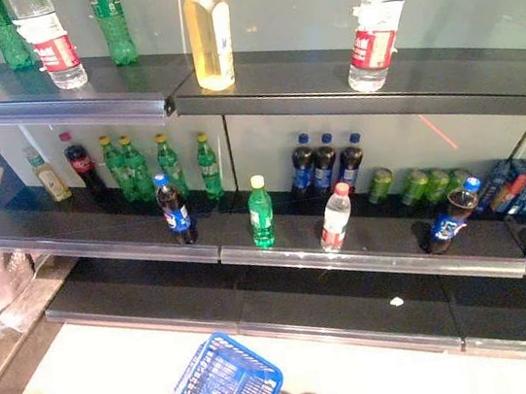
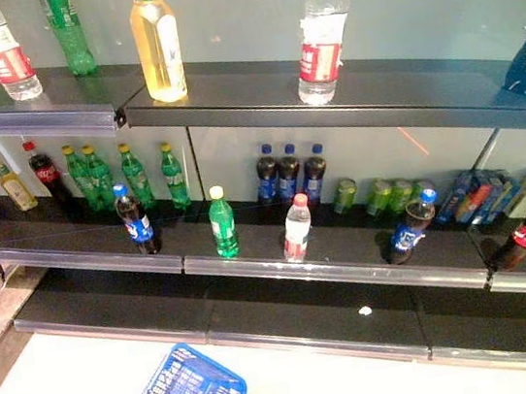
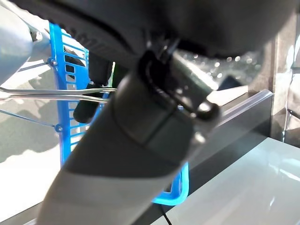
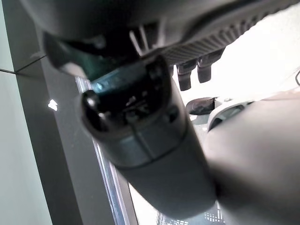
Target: Pick up the drink and place into the basket.
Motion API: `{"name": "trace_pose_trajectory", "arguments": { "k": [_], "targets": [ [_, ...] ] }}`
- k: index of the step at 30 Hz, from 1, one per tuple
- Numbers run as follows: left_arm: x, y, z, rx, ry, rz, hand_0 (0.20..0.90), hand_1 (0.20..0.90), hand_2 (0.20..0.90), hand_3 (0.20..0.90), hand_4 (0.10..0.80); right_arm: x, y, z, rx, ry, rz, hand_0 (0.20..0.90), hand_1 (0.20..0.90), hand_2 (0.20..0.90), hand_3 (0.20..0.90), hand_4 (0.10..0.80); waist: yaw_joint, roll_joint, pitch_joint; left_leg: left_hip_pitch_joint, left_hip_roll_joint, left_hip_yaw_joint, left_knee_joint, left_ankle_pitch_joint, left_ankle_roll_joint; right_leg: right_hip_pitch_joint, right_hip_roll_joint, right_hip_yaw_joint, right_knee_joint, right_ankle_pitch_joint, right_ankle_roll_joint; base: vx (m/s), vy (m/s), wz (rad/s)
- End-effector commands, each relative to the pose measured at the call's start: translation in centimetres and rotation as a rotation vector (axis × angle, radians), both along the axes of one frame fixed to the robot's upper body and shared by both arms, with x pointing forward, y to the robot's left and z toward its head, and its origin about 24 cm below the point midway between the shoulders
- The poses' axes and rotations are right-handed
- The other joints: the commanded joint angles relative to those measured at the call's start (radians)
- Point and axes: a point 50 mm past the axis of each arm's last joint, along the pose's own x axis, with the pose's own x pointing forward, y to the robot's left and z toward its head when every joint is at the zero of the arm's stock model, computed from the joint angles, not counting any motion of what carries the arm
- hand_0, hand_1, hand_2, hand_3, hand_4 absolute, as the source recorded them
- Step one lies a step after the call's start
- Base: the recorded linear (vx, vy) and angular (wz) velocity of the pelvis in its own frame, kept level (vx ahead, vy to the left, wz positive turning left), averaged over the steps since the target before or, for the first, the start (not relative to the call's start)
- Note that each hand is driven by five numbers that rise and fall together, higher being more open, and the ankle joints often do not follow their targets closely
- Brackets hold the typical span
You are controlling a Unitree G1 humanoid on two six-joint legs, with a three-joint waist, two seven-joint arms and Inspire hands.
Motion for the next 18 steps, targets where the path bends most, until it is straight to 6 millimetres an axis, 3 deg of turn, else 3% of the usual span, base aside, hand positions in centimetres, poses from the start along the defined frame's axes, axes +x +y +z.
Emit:
{"name": "trace_pose_trajectory", "arguments": {
  "k": [1, 18],
  "targets": [
    [0.69, -1.73, -0.26, -0.032, 0.001, -0.104, 0.300, 0.300, 0.300, 0.200, 0.100, -1.42, -0.84, 0.03, -0.042, 0.121, 0.058, 0.900, 0.900, 0.900, 0.900, 0.800, 0.042, 0.057, 0.047, -0.006, 0.059, -0.033, 0.005, -0.010, -0.017, -0.014, -0.046, -0.030, 0.042, 0.000, 0.012, 0.000, 0.000, 0.00],
    [0.84, -1.66, -0.22, -0.019, 0.007, -0.101, 0.300, 0.300, 0.300, 0.200, 0.100, -2.23, -1.83, 0.25, -0.133, 0.194, 0.038, 0.900, 0.900, 0.900, 0.900, 0.800, 0.047, 0.066, 0.046, -0.014, 0.053, -0.046, 0.005, -0.008, -0.015, -0.012, -0.041, -0.035, 0.043, -0.005, 0.008, 0.000, 0.000, 0.00]
  ]
}}
